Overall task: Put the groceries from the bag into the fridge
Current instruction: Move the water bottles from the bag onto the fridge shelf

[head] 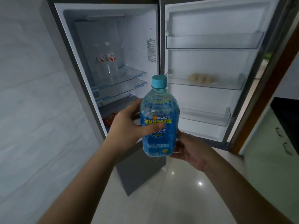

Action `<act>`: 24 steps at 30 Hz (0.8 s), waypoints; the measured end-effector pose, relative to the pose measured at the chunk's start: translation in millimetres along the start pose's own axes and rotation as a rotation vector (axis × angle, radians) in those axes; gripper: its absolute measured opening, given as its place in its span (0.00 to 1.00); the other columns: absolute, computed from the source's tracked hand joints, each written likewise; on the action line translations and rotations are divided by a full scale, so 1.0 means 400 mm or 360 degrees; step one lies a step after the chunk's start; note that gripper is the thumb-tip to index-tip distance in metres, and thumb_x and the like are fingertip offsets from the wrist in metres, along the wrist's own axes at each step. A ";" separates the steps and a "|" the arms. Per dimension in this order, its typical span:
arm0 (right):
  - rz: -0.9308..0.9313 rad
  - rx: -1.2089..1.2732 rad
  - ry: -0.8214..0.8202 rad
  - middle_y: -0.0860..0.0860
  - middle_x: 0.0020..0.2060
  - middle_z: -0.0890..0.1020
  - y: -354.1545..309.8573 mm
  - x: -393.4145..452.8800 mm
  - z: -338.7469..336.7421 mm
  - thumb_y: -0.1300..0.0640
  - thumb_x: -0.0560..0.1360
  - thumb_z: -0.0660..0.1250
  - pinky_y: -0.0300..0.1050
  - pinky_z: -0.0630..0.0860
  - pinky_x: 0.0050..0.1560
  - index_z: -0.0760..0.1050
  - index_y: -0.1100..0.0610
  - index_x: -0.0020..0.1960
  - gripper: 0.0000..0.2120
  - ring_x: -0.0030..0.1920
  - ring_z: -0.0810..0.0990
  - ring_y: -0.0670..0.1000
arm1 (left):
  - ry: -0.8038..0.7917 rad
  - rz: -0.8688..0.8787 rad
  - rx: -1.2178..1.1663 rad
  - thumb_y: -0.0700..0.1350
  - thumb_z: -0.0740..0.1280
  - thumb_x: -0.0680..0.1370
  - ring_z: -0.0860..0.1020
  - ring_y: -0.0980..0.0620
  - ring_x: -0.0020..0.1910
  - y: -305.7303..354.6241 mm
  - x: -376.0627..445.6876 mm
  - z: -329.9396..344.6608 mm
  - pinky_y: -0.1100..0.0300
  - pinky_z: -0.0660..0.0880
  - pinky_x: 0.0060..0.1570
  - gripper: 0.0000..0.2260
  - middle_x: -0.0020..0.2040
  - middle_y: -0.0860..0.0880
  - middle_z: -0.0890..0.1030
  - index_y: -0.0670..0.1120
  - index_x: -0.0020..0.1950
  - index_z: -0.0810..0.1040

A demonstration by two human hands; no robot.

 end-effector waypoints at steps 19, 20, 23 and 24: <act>-0.0068 -0.0055 -0.0341 0.57 0.48 0.85 -0.199 0.523 0.076 0.41 0.72 0.67 0.49 0.80 0.52 0.79 0.57 0.59 0.24 0.49 0.84 0.55 | 0.0420 -0.0073 -0.0010 0.56 0.79 0.60 0.83 0.57 0.52 -0.138 0.387 -0.195 0.52 0.82 0.52 0.31 0.53 0.56 0.85 0.52 0.61 0.79; -0.0082 -0.0055 -0.0334 0.57 0.48 0.85 -0.209 0.553 0.092 0.41 0.72 0.67 0.48 0.80 0.51 0.79 0.57 0.58 0.23 0.48 0.84 0.54 | 0.0439 -0.0067 -0.0022 0.55 0.79 0.60 0.83 0.56 0.53 -0.153 0.410 -0.216 0.51 0.81 0.53 0.31 0.54 0.56 0.85 0.51 0.61 0.79; -0.0125 -0.0071 -0.0322 0.56 0.47 0.85 -0.240 0.643 0.141 0.43 0.74 0.66 0.46 0.80 0.49 0.80 0.57 0.57 0.20 0.48 0.84 0.53 | 0.0492 -0.0067 -0.0066 0.51 0.80 0.61 0.83 0.55 0.53 -0.202 0.484 -0.277 0.51 0.81 0.54 0.29 0.54 0.54 0.85 0.50 0.61 0.80; -0.0137 -0.0085 -0.0325 0.55 0.47 0.85 -0.249 0.672 0.157 0.43 0.75 0.65 0.45 0.80 0.48 0.80 0.56 0.57 0.19 0.48 0.84 0.53 | 0.0501 -0.0065 -0.0082 0.50 0.81 0.62 0.83 0.55 0.53 -0.219 0.510 -0.295 0.51 0.81 0.54 0.28 0.53 0.54 0.85 0.50 0.61 0.80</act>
Point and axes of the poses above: each hand's wrist, its own x-axis towards the middle knuckle, its own z-axis out of the palm, y = z × x, the point moved 3 cm from there along x, towards the middle knuckle
